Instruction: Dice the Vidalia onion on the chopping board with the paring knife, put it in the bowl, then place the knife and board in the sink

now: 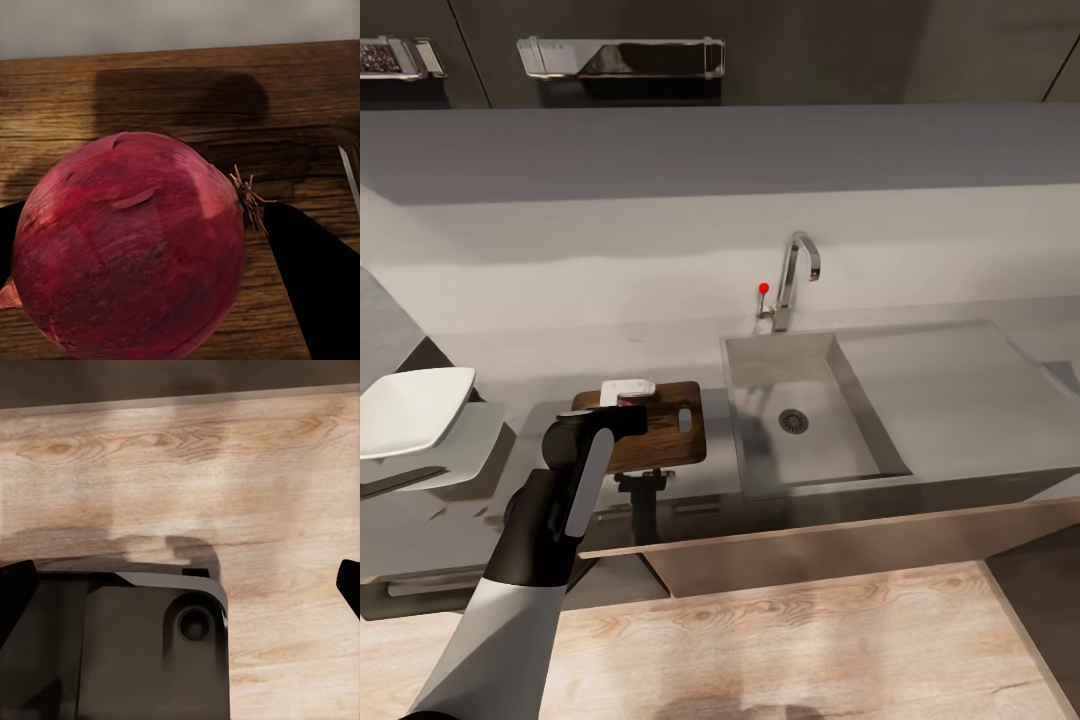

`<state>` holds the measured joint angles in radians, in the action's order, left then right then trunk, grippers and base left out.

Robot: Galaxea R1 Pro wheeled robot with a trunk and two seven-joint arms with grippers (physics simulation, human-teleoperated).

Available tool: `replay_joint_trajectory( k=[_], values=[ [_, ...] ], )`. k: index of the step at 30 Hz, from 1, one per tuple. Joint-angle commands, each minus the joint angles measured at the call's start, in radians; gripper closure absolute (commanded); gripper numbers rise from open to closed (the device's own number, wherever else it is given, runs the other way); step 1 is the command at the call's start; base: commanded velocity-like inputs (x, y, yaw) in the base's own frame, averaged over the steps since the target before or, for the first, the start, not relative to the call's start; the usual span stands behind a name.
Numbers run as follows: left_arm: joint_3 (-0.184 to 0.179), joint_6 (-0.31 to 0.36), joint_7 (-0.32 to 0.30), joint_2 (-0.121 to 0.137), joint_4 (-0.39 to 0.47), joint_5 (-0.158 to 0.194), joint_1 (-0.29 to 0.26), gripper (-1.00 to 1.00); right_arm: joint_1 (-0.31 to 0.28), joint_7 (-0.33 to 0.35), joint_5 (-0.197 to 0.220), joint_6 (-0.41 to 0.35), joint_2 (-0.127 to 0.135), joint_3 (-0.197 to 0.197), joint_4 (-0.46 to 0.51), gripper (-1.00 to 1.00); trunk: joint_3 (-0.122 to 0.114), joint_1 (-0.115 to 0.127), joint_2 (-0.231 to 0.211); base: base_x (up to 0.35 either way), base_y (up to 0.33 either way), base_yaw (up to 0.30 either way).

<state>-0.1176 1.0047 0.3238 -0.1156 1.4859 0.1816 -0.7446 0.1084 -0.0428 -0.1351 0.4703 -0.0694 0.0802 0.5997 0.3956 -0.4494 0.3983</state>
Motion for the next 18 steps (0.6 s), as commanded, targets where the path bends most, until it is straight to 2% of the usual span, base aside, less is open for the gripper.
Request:
replay_joint_trajectory(
  k=[1, 13, 14, 18],
  values=[
    [-0.001, 0.003, 0.011, 0.0, 0.001, 0.01, -0.001, 1.0, 0.0, -0.004, -0.011, 0.001, -0.001, 0.004, 0.002, -1.0, 0.002, -0.001, 0.002, 0.0, 0.0, 0.0],
    [-0.002, 0.003, 0.011, 0.0, 0.001, 0.01, -0.001, 1.0, 0.0, -0.003, -0.011, 0.001, -0.001, 0.004, 0.002, -1.0, 0.002, -0.001, 0.002, 0.0, 0.0, 0.0],
    [-0.002, 0.003, 0.011, 0.0, 0.001, 0.009, -0.001, -1.0, 0.0, -0.003, -0.011, 0.001, -0.001, 0.004, 0.002, -1.0, 0.002, -0.001, 0.002, 0.0, 0.0, 0.0],
    [-0.002, 0.003, 0.011, 0.0, 0.003, 0.009, -0.001, -1.0, 0.0, -0.004, -0.011, 0.001, -0.001, 0.004, 0.002, -1.0, 0.002, -0.001, 0.002, 0.0, 0.0, 0.0]
  ],
)
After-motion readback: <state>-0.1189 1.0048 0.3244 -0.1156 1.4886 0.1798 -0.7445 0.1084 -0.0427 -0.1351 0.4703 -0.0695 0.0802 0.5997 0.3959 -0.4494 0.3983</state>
